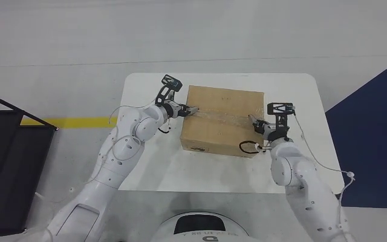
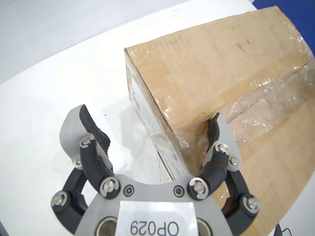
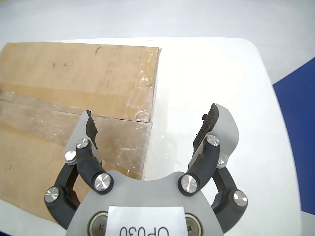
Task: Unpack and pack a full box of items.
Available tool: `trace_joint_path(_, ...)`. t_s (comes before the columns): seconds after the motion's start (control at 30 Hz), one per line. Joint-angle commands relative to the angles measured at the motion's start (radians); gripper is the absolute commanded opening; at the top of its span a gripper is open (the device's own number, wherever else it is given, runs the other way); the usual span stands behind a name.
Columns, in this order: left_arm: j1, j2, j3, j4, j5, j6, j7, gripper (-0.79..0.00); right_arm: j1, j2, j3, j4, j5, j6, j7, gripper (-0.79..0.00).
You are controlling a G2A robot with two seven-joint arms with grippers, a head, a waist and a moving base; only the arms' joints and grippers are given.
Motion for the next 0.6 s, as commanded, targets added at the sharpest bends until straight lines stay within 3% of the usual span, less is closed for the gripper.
trace_joint_path(0.0, 0.0, 0.0, 0.0, 0.0, 0.0, 0.0, 0.0, 0.0, -0.008, -0.001, 0.071, 0.037, 0.193, -0.094, -0.051, 0.0)
trace_joint_path(0.17, 0.0, 0.0, 0.0, 0.0, 0.0, 0.0, 0.0, 0.0, -0.013, 0.001, 0.2, 0.138, 0.506, -0.3, -0.028, 0.0)
trace_joint_path(0.2, 0.0, 0.0, 0.0, 0.0, 0.0, 0.0, 0.0, 0.0, -0.016, 0.003, 0.221, 0.157, 0.539, -0.337, -0.019, -0.034)
trace_joint_path(0.23, 0.0, 0.0, 0.0, 0.0, 0.0, 0.0, 0.0, 0.0, -0.02, 0.004, 0.236, 0.171, 0.568, -0.374, -0.004, -0.225)
trace_joint_path(0.27, 0.0, 0.0, 0.0, 0.0, 0.0, 0.0, 0.0, 0.0, -0.023, 0.006, 0.25, 0.184, 0.596, -0.408, 0.011, -0.348)
trace_joint_path(0.3, 0.0, 0.0, 0.0, 0.0, 0.0, 0.0, 0.0, 0.0, -0.027, 0.007, 0.264, 0.201, 0.631, -0.447, 0.028, -0.416)
trace_joint_path(0.47, 0.0, 0.0, 0.0, 0.0, 0.0, 0.0, 0.0, 0.0, -0.032, 0.016, 0.312, 0.255, 0.733, -0.587, 0.113, -0.526)
trace_joint_path(0.57, 0.0, 0.0, 0.0, 0.0, 0.0, 0.0, 0.0, 0.0, -0.029, 0.021, 0.323, 0.269, 0.752, -0.643, 0.154, -0.785)
